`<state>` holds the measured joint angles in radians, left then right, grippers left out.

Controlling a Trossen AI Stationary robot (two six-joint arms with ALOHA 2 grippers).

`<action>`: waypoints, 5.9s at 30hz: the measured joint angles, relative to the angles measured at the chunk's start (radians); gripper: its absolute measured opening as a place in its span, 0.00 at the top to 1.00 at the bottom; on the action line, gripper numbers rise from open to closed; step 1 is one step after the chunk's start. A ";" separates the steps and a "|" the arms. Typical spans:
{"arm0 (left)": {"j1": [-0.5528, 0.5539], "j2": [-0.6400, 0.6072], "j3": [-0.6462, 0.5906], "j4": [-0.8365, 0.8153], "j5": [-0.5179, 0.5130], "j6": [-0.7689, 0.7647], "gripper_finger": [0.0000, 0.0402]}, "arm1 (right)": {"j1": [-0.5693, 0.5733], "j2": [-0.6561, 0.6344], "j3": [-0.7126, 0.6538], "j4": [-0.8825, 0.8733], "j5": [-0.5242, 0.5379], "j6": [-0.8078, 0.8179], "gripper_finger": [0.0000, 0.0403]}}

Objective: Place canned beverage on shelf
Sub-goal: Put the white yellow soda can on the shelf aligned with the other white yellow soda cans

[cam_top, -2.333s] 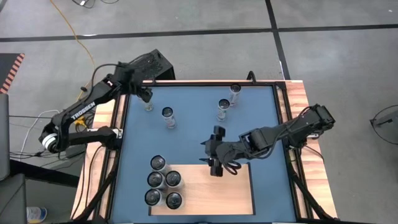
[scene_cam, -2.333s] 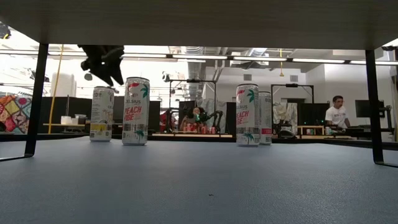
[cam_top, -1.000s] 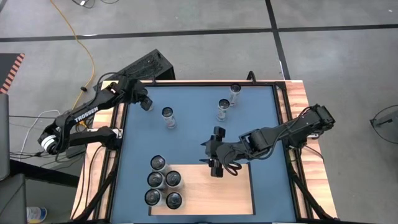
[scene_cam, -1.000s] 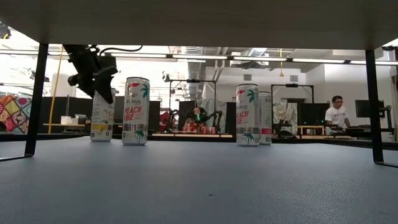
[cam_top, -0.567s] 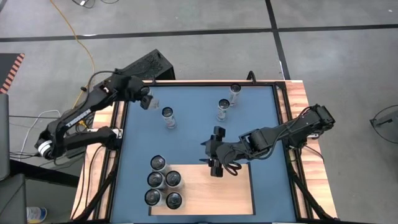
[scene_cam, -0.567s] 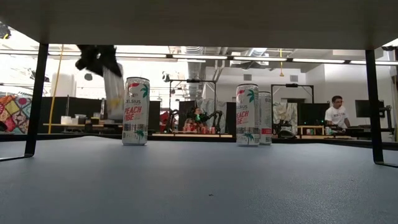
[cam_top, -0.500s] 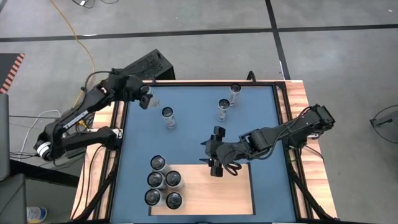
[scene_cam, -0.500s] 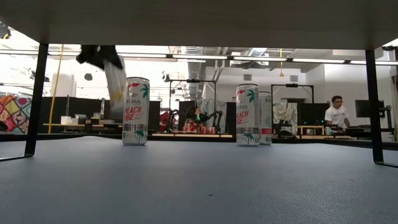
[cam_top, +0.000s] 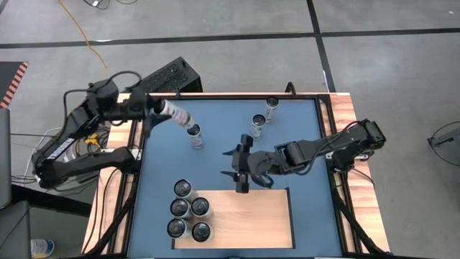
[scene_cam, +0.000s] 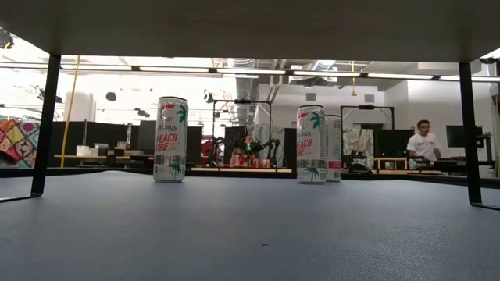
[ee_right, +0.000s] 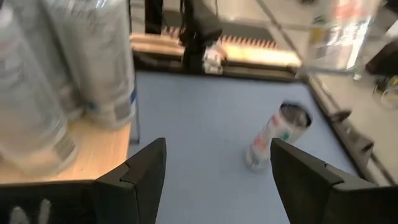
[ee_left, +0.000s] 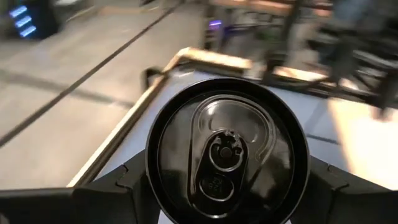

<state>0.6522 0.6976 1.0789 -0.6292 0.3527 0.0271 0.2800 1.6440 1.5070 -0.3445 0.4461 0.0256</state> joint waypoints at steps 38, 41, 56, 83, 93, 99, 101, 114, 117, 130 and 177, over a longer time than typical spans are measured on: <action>-0.475 0.287 0.194 0.030 0.056 0.558 0.42 | -0.108 0.000 0.010 0.251 -0.063 -0.101 0.34; -0.490 0.318 0.217 0.000 0.018 0.576 0.42 | -0.108 0.000 0.010 0.239 -0.096 -0.101 0.34; -0.522 0.402 0.245 -0.009 -0.025 0.617 0.42 | -0.132 0.000 0.010 0.173 -0.178 -0.075 0.34; -0.554 0.394 0.254 -0.015 -0.020 0.600 0.42 | -0.166 0.076 0.010 0.220 -0.287 -0.123 0.34; -0.554 0.399 0.254 -0.015 0.006 0.588 0.42 | -0.174 0.077 0.009 0.253 -0.334 -0.129 0.34; -0.554 0.410 0.255 -0.007 0.020 0.578 0.42 | -0.176 0.077 0.008 0.258 -0.350 -0.123 0.34; -0.554 0.413 0.255 -0.007 0.021 0.575 0.42 | -0.176 0.078 0.008 0.258 -0.350 -0.124 0.34; -0.553 0.433 0.255 0.016 0.034 0.569 0.42 | -0.193 0.078 0.008 0.263 -0.375 -0.130 0.35; -0.553 0.433 0.255 0.017 0.033 0.559 0.42 | -0.195 0.078 0.008 0.265 -0.376 -0.130 0.39; -0.556 0.434 0.254 0.036 -0.006 0.502 0.32 | -0.186 0.077 0.008 0.254 -0.373 -0.136 0.56; -0.684 0.117 0.329 -0.001 -0.287 0.113 0.04 | 0.193 0.134 -0.365 1.024 0.266 0.027 0.55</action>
<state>-0.0319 0.8148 1.4082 -0.6300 0.0662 0.1405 0.4729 1.7782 1.1416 0.6798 0.7119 0.0523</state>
